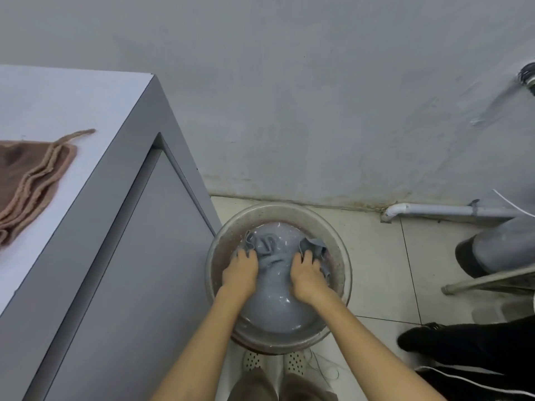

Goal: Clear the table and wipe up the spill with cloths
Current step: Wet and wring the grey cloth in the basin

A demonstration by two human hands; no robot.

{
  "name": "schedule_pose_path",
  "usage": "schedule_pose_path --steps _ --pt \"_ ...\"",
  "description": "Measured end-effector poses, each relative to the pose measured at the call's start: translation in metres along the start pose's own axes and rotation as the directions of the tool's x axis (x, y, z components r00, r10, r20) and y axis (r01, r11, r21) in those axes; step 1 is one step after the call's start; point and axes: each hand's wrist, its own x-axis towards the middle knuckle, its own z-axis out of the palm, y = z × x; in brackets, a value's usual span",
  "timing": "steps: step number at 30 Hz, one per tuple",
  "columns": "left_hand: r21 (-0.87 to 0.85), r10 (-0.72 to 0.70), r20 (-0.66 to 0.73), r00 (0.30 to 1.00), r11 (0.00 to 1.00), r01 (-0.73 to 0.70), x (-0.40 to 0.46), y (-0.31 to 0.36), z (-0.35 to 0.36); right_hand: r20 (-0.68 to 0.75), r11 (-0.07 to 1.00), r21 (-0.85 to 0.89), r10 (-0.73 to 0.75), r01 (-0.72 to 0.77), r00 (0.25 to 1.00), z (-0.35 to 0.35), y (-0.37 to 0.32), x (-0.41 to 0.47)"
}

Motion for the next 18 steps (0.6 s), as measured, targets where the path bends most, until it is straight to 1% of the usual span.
schedule_pose_path --steps 2,4,6,8,10,12,13,15,16,18 --pt "0.075 -0.005 -0.002 1.0 0.997 0.005 -0.002 -0.002 -0.012 0.033 1.0 0.001 -0.002 0.002 0.999 -0.003 0.003 0.001" --pt "0.115 -0.025 -0.063 0.998 0.993 0.032 -0.006 -0.005 -0.03 0.062 0.996 0.091 -0.008 0.003 0.998 -0.014 0.009 0.0" --pt "0.103 -0.044 -0.137 0.99 0.993 0.058 -0.01 -0.008 -0.049 0.037 0.975 0.22 -0.014 0.006 0.999 -0.03 0.013 -0.004" --pt "0.017 -0.051 -0.213 0.976 0.998 0.056 -0.013 -0.012 -0.063 -0.009 0.908 0.417 -0.023 0.025 1.0 -0.048 0.014 -0.013" --pt "-0.109 -0.039 -0.312 0.949 0.994 0.005 -0.018 -0.016 -0.075 -0.097 0.798 0.598 -0.021 0.076 0.995 -0.065 0.016 -0.027" --pt "-0.279 -0.056 -0.426 0.903 0.957 -0.072 -0.028 -0.021 -0.088 -0.195 0.666 0.728 -0.027 0.163 0.98 -0.084 0.02 -0.043" --pt "-0.371 -0.082 -0.476 0.876 0.922 -0.115 -0.035 -0.023 -0.097 -0.239 0.584 0.784 -0.026 0.209 0.971 -0.093 0.022 -0.051" --pt "-0.54 -0.151 -0.535 0.831 0.818 -0.199 -0.049 -0.026 -0.115 -0.32 0.413 0.862 -0.006 0.294 0.947 -0.109 0.028 -0.064" --pt "-0.607 -0.175 -0.546 0.819 0.756 -0.243 -0.055 -0.027 -0.122 -0.364 0.339 0.878 0.011 0.339 0.932 -0.114 0.03 -0.069" --pt "-0.694 -0.188 -0.552 0.812 0.644 -0.323 -0.064 -0.026 -0.134 -0.425 0.228 0.885 0.041 0.405 0.904 -0.122 0.033 -0.075"
